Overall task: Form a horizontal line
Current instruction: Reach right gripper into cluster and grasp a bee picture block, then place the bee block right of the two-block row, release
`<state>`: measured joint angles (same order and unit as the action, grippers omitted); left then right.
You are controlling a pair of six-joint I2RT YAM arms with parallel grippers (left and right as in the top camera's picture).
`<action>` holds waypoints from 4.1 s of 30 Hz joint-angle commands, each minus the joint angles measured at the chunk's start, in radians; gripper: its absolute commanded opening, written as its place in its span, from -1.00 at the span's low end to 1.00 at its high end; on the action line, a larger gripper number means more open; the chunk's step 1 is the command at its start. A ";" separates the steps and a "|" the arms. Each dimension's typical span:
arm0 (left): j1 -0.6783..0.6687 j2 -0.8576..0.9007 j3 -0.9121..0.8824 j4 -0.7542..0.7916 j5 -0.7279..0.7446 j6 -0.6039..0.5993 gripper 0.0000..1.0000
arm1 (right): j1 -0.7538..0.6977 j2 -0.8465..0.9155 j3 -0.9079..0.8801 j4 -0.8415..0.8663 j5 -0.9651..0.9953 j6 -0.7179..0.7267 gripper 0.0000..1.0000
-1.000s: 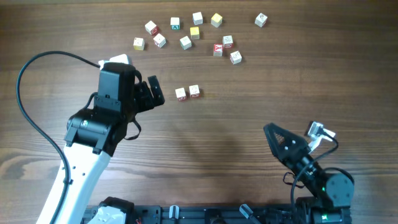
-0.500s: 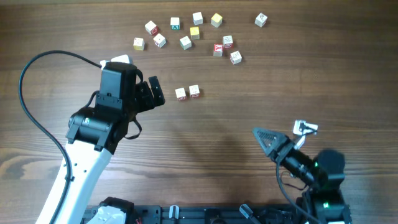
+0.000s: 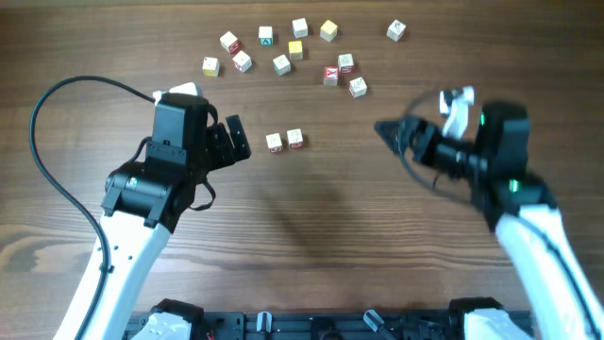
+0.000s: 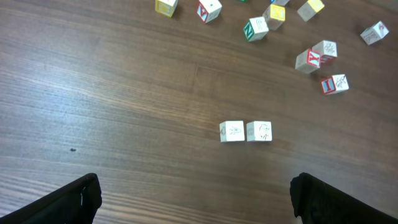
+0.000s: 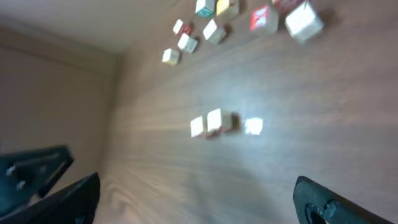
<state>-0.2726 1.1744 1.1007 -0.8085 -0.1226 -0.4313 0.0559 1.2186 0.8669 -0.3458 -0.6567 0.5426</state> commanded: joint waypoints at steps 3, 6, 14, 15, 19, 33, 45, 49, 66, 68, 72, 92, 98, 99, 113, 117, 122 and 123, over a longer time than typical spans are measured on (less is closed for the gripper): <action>0.007 0.004 0.014 0.007 -0.002 0.005 1.00 | 0.029 0.200 0.280 -0.150 0.216 -0.230 0.99; 0.007 0.004 0.014 0.019 -0.002 0.004 1.00 | 0.061 0.290 0.373 -0.161 0.288 -0.259 0.99; 0.007 0.004 0.014 0.053 -0.002 0.005 1.00 | 0.148 0.466 0.427 0.017 0.399 -0.278 0.99; 0.007 0.004 0.014 0.052 -0.002 0.005 1.00 | 0.154 0.488 0.427 0.039 0.398 -0.277 0.99; 0.007 0.004 0.014 0.031 -0.002 0.005 1.00 | 0.159 0.544 0.427 0.062 0.393 -0.267 0.99; 0.007 0.004 0.014 0.012 -0.002 0.005 1.00 | 0.161 0.557 0.427 0.156 0.394 -0.122 0.99; 0.007 0.082 0.014 0.045 -0.002 0.005 1.00 | 0.171 0.657 0.427 0.279 0.403 -0.367 1.00; 0.007 0.129 0.014 0.045 -0.002 0.004 1.00 | 0.171 0.706 0.429 0.294 0.455 -0.423 1.00; 0.007 0.262 0.014 0.068 -0.002 0.005 1.00 | 0.244 0.955 0.429 0.452 0.546 -0.624 0.99; 0.007 0.262 0.014 0.068 -0.002 0.005 1.00 | 0.262 0.968 0.429 0.490 0.569 -0.618 0.99; 0.007 0.262 0.014 0.068 -0.002 0.005 1.00 | 0.286 0.985 0.429 0.541 0.672 -0.618 0.90; 0.007 0.262 0.014 0.068 -0.002 0.005 1.00 | 0.287 0.922 0.429 0.460 0.713 -0.511 -0.29; 0.007 0.262 0.014 0.068 -0.002 0.005 1.00 | 0.287 0.833 0.429 0.409 0.708 -0.460 -0.44; 0.007 0.262 0.014 0.068 -0.002 0.005 1.00 | 0.287 0.815 0.429 0.394 0.708 -0.460 -0.47; 0.377 0.262 0.014 0.089 0.296 -0.116 1.00 | 0.299 0.663 0.393 -0.039 0.372 -0.245 -0.54; 0.449 0.266 0.012 0.072 0.298 -0.116 1.00 | 0.347 0.665 0.326 0.009 0.360 -0.244 -0.54; 0.458 0.272 0.012 0.043 0.298 -0.116 1.00 | 0.420 0.674 0.240 0.169 0.367 -0.212 -0.52; 0.458 0.272 0.012 0.037 0.298 -0.116 1.00 | 0.428 0.677 0.230 0.194 0.371 -0.194 -0.51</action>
<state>0.1825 1.4311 1.1011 -0.7593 0.1444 -0.5373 0.4454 1.8832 1.1366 -0.2153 -0.2569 0.2916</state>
